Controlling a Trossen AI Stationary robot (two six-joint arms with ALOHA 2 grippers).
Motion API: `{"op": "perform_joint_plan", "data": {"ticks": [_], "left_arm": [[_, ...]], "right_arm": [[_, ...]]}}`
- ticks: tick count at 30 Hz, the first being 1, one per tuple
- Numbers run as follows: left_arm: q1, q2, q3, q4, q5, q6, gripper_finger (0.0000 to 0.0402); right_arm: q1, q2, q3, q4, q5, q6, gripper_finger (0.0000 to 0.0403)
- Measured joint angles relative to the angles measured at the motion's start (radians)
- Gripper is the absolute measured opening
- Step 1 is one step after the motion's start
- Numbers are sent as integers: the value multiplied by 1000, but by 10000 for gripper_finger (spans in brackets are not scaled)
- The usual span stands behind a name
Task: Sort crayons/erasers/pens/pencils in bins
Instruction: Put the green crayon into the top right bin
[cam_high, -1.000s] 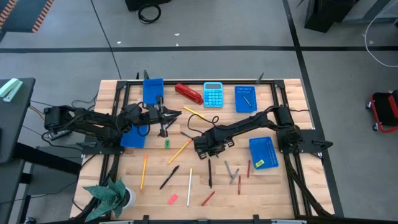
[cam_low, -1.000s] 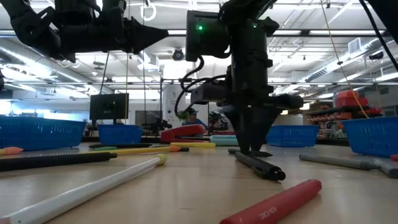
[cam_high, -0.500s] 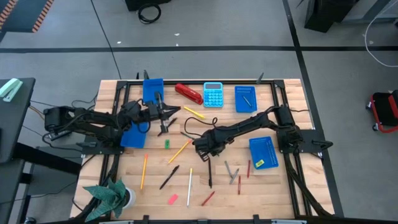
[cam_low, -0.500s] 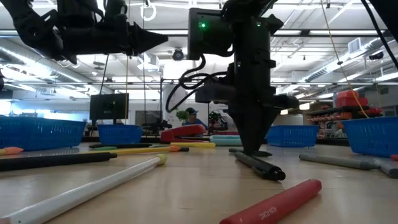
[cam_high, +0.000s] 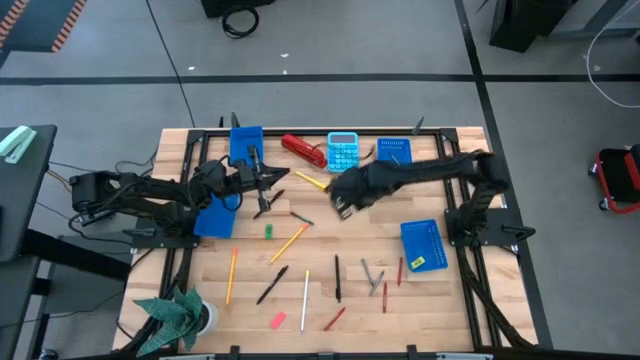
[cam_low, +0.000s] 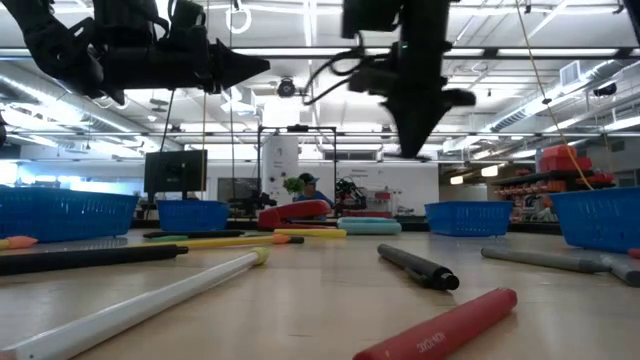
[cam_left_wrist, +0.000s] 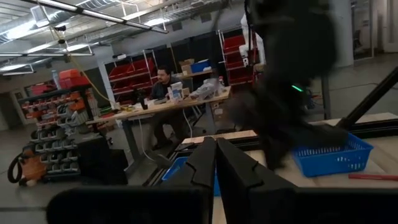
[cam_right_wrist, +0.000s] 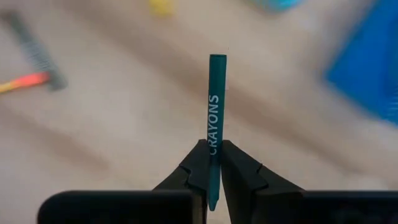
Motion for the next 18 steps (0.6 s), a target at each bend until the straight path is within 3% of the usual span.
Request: {"op": "perform_joint_plan", "data": {"ticks": [6, 12, 18], "left_arm": [[0, 0, 0, 0, 0, 0, 17], [0, 0, 0, 0, 0, 7, 24], [0, 0, 0, -4, 0, 8, 18]], "right_arm": [[-190, -92, 0, -108, 86, -198, 37], [-412, -80, -1, -98, 85, -410, 37], [-560, -73, -84, -87, 41, -484, 37]]}}
